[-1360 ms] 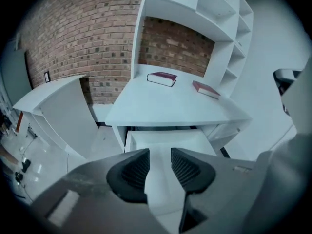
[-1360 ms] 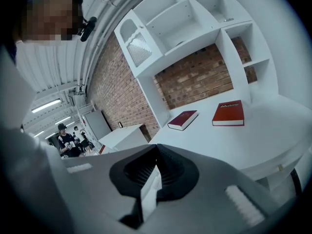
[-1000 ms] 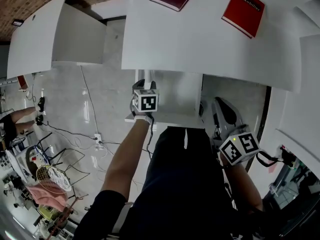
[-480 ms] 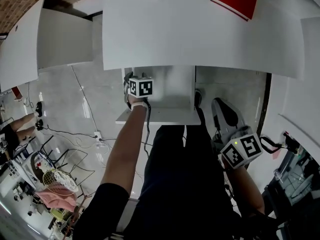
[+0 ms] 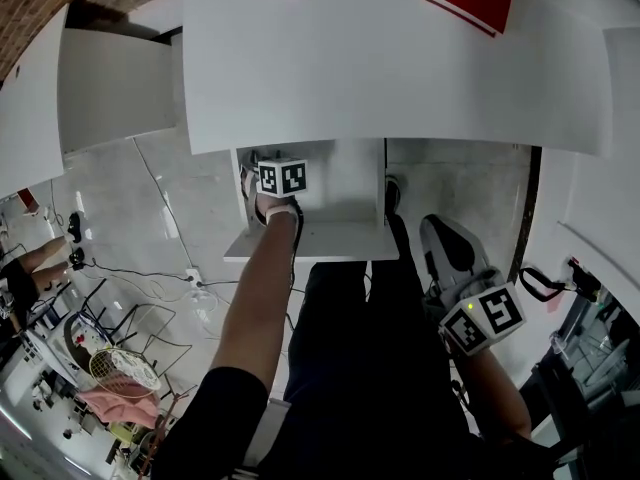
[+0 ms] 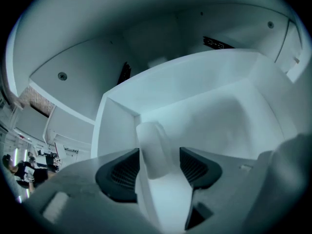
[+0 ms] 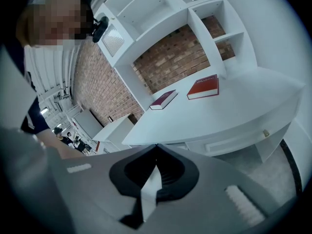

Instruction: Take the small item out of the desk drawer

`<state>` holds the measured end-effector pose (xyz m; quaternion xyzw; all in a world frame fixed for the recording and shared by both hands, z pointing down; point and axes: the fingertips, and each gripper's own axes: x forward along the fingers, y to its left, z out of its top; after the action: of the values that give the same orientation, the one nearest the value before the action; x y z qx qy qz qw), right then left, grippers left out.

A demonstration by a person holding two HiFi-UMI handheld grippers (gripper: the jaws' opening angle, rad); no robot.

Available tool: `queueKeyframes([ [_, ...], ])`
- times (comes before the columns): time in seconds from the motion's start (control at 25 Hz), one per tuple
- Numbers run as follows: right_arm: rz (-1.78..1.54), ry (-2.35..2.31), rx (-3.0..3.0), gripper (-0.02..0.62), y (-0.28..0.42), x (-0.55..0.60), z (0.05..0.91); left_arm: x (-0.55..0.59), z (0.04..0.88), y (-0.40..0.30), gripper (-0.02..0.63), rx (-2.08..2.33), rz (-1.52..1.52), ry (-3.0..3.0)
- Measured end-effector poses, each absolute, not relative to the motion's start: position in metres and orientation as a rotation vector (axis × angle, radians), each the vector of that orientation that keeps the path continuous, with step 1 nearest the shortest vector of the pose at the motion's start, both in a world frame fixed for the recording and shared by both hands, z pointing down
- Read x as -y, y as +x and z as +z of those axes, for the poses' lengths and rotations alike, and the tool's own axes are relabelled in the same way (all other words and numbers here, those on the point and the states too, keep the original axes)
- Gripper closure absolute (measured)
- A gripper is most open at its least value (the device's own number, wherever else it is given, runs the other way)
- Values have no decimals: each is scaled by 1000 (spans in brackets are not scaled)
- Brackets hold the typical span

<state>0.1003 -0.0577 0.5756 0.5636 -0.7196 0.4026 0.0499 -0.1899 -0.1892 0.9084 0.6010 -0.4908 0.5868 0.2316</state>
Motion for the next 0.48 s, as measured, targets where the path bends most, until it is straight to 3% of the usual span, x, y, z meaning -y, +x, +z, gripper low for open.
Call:
queueKeyframes([
  [0.4, 1268, 1700, 2173, 592, 106, 55, 586, 192, 910, -184, 409, 1404, 1570, 1617],
  [0.48, 1275, 1692, 2177, 592, 104, 56, 588, 191, 911, -186, 456, 1407, 1540, 1604],
])
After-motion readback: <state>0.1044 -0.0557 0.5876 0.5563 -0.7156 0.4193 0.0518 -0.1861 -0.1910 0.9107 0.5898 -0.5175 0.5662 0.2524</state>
